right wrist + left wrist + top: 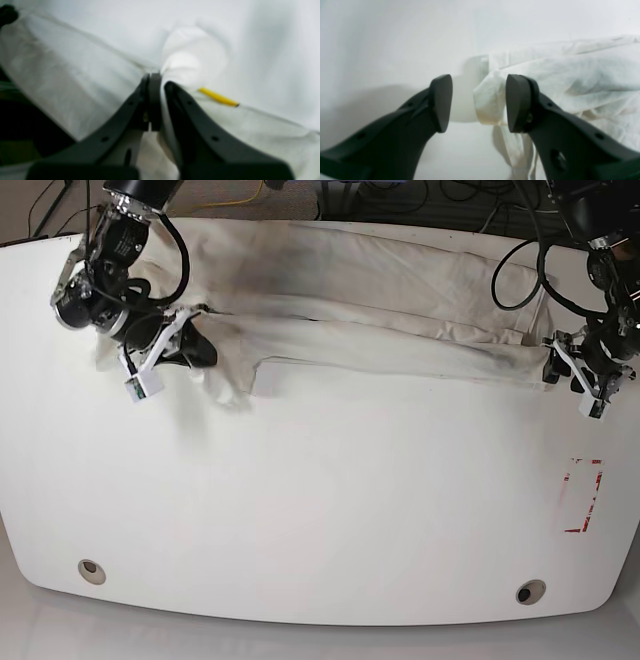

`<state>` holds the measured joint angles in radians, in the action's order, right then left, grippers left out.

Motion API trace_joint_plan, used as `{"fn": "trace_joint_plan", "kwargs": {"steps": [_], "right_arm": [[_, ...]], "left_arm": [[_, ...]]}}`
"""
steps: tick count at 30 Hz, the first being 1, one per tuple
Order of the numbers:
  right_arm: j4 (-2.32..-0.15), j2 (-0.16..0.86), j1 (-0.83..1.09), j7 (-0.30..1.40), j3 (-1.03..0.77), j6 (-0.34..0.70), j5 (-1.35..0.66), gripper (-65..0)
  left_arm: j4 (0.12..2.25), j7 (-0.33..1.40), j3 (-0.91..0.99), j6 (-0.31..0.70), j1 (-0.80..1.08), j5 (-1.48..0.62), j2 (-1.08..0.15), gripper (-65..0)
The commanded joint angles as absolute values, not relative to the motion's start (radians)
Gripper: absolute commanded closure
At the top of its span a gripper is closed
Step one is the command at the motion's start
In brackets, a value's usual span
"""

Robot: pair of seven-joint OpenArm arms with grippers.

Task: Layout the t-shirt on the table in an organized manner, then fold the t-shirt properly
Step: 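Pinch the side edge with the right gripper and fold it inward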

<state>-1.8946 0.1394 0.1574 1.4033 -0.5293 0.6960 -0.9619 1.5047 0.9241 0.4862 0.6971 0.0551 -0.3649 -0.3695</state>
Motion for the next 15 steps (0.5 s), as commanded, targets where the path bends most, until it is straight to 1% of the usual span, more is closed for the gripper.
{"fn": "trace_joint_plan", "kwargs": {"steps": [1, 6, 9, 12, 15], "right_arm": [[-1.92, 0.157, 0.185, 1.396, -0.532, 0.698, -1.049, 0.0], [-1.92, 0.199, 0.248, 1.396, -0.53, 0.698, -1.165, 0.0], [-1.923, 0.208, 0.277, 1.396, -0.522, 0.698, -1.201, -0.2], [-1.923, 0.242, 0.3, 1.396, -0.509, 0.698, -1.228, -0.3], [-1.92, 0.275, 0.318, 1.396, -0.483, 0.698, -1.242, -3.0]], "left_arm": [[1.517, 0.905, 0.492, 0.698, 0.042, -0.378, -0.386, -31.9], [1.517, 0.905, 0.492, 0.698, 0.042, -0.378, -0.386, -31.9], [1.517, 0.905, 0.492, 0.698, 0.042, -0.378, -0.386, -31.9], [1.517, 0.905, 0.492, 0.698, 0.041, -0.378, -0.386, -31.9], [1.517, 0.905, 0.49, 0.698, 0.039, -0.378, -0.386, -31.9]]}}
